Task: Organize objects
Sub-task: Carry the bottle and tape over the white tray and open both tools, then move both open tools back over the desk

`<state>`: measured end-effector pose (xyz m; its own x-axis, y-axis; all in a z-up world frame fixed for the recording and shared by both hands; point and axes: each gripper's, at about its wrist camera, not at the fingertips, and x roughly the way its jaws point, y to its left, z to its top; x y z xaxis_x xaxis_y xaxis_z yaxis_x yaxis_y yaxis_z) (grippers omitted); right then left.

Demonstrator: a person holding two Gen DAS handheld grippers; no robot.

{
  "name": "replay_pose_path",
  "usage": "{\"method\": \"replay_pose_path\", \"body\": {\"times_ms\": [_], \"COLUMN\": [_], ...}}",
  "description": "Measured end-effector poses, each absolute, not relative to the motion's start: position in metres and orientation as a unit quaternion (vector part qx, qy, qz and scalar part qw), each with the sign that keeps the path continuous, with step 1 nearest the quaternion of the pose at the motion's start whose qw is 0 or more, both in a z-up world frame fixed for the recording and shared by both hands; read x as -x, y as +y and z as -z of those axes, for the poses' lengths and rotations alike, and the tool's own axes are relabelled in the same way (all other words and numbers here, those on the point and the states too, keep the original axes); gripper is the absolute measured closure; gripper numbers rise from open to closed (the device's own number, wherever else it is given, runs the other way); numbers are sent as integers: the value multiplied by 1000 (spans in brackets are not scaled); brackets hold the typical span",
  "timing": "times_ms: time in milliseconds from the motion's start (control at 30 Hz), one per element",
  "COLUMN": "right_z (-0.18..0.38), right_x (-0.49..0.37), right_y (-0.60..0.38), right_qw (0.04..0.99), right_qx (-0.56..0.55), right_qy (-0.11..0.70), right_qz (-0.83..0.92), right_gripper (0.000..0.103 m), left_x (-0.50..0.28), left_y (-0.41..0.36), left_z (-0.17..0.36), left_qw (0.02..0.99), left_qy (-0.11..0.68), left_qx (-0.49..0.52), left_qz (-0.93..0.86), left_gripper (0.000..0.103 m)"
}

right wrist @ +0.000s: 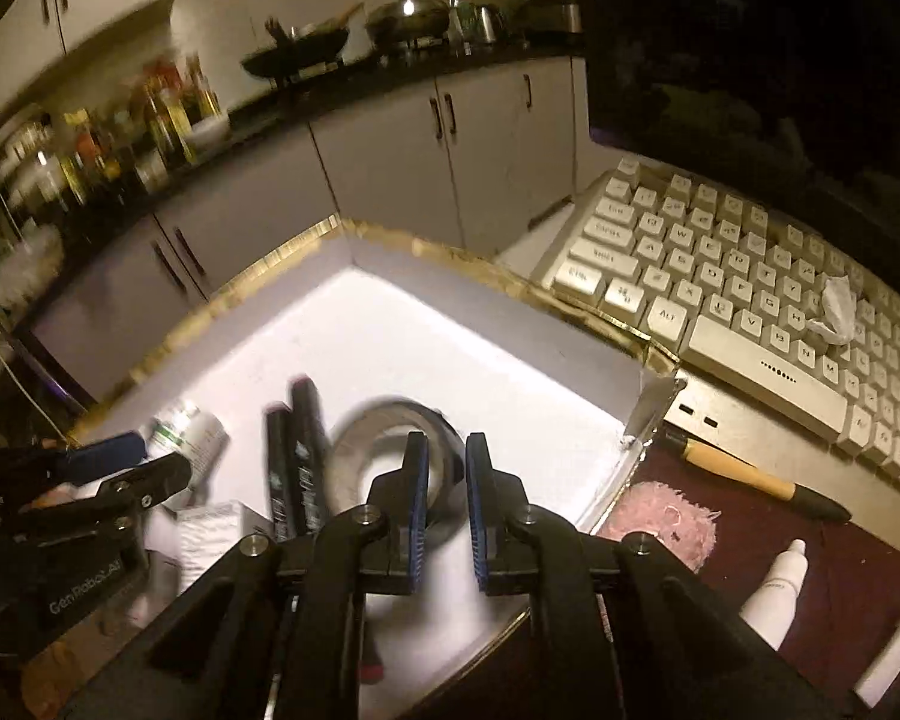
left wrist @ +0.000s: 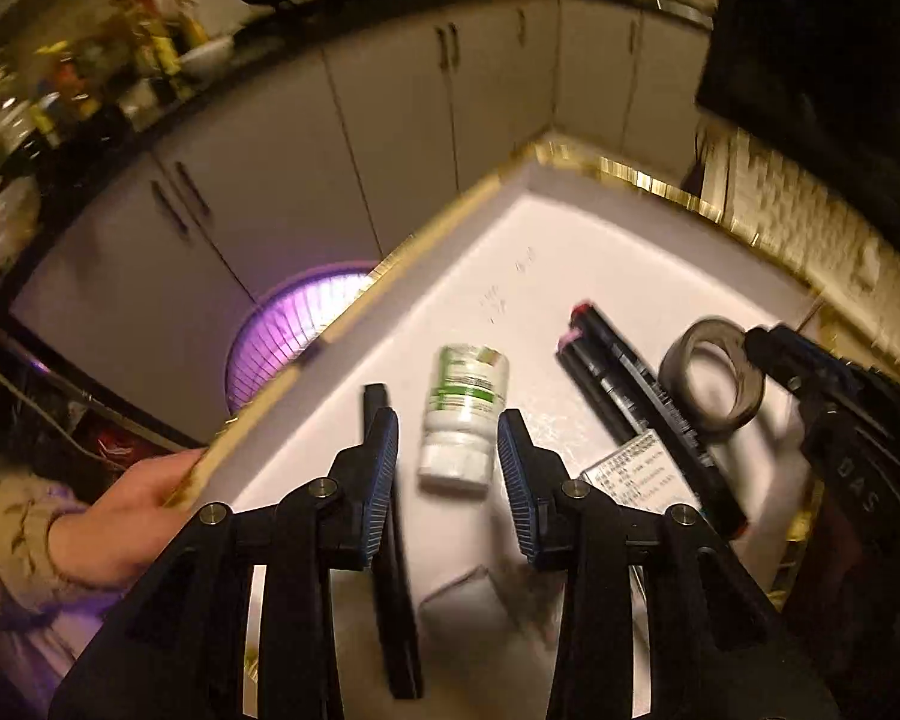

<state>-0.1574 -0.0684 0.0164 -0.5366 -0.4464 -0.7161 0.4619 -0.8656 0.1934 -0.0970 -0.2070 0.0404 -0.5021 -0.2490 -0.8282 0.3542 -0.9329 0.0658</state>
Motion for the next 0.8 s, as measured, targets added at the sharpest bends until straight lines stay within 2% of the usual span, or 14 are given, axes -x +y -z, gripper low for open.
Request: {"method": "replay_pose_path", "body": {"times_ms": [33,100,133,367,433,600,700,800], "right_z": [-20,-26,-30,-37,-36,-48,-51,-40], "right_x": [157,153,150,98,84,56,43,34], "right_y": [-65,-59,-54,-2,16,56,80,99], "right_qw": [263,270,276,324,313,313,329,318], "right_qx": [-403,-402,-401,-397,-384,-351,-342,-353], "right_qy": [6,-5,-13,-82,-95,-128,-128,-104], "right_qz": [877,875,873,855,863,873,871,874], "right_gripper": [77,61,59,58,59,58,58,58], "left_x": [87,73,66,44,35,-32,-34,-18], "left_y": [-209,-211,-210,-168,-150,-126,-116,-84], "left_z": [-46,-50,-49,-55,-60,-66,-57,-58], "left_qw": [178,184,186,150,141,91,83,33], "left_qy": [70,93,98,96,91,92,111,106], "left_qx": [-454,-436,-435,-405,-385,-321,-342,-358], "left_qz": [870,876,876,897,908,938,929,927], "left_gripper": [54,50,50,50,50,50,50,50]}}
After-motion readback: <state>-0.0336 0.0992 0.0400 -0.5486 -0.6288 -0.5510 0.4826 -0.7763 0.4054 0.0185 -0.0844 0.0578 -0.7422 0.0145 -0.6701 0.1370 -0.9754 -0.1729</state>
